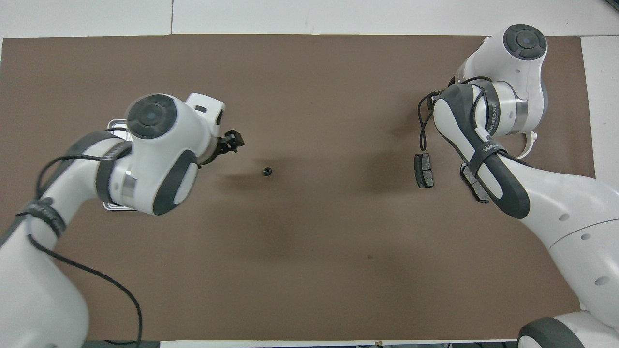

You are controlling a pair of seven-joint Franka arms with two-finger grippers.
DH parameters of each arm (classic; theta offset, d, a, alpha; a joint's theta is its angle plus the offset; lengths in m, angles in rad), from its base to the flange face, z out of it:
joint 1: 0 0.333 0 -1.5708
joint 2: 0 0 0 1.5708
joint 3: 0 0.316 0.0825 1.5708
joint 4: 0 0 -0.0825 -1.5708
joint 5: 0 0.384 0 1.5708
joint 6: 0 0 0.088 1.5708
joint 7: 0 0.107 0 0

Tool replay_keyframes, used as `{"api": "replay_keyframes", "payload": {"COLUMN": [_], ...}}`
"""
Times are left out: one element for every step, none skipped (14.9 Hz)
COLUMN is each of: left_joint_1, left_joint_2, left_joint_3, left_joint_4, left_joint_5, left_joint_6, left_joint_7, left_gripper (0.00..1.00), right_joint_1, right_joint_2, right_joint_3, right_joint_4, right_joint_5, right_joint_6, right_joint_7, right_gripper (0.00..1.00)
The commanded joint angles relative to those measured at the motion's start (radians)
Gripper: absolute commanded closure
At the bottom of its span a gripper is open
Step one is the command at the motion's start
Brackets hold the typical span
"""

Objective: Place bearing gear from tray to pile

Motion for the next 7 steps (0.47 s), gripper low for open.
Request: {"api": "replay_keyframes", "payload": {"left_joint_1": [0.168, 0.207, 0.240, 0.276, 0.308, 0.337, 0.360], "left_joint_2": [-0.082, -0.087, -0.089, -0.093, -0.095, -0.096, -0.098], "left_joint_3": [-0.011, -0.009, -0.009, -0.009, -0.009, -0.009, -0.009], "left_joint_4": [-0.027, -0.027, -0.026, -0.027, -0.027, -0.027, -0.026], "left_joint_5": [0.006, 0.006, 0.006, 0.006, 0.006, 0.006, 0.006], "left_joint_6": [-0.074, -0.084, -0.090, -0.093, -0.097, -0.104, -0.104], "left_joint_7": [0.272, 0.341, 0.400, 0.452, 0.497, 0.540, 0.573], "left_gripper": [0.00, 0.00, 0.00, 0.00, 0.00, 0.00, 0.00], "right_joint_1": [0.010, 0.028, 0.062, 0.111, 0.168, 0.221, 0.283], "right_joint_2": [-0.047, -0.067, -0.085, -0.106, -0.123, -0.133, -0.134], "right_joint_3": [0.006, 0.006, 0.006, 0.006, 0.006, 0.009, 0.010], "right_joint_4": [-0.030, -0.025, -0.014, -0.002, 0.015, 0.029, 0.052], "right_joint_5": [0.000, 0.000, 0.000, 0.000, 0.003, 0.014, 0.017], "right_joint_6": [-0.029, -0.067, -0.125, -0.187, -0.230, -0.262, -0.282], "right_joint_7": [-0.004, 0.035, 0.118, 0.222, 0.341, 0.462, 0.588], "right_gripper": [0.00, 0.00, 0.00, 0.00, 0.00, 0.00, 0.00]}}
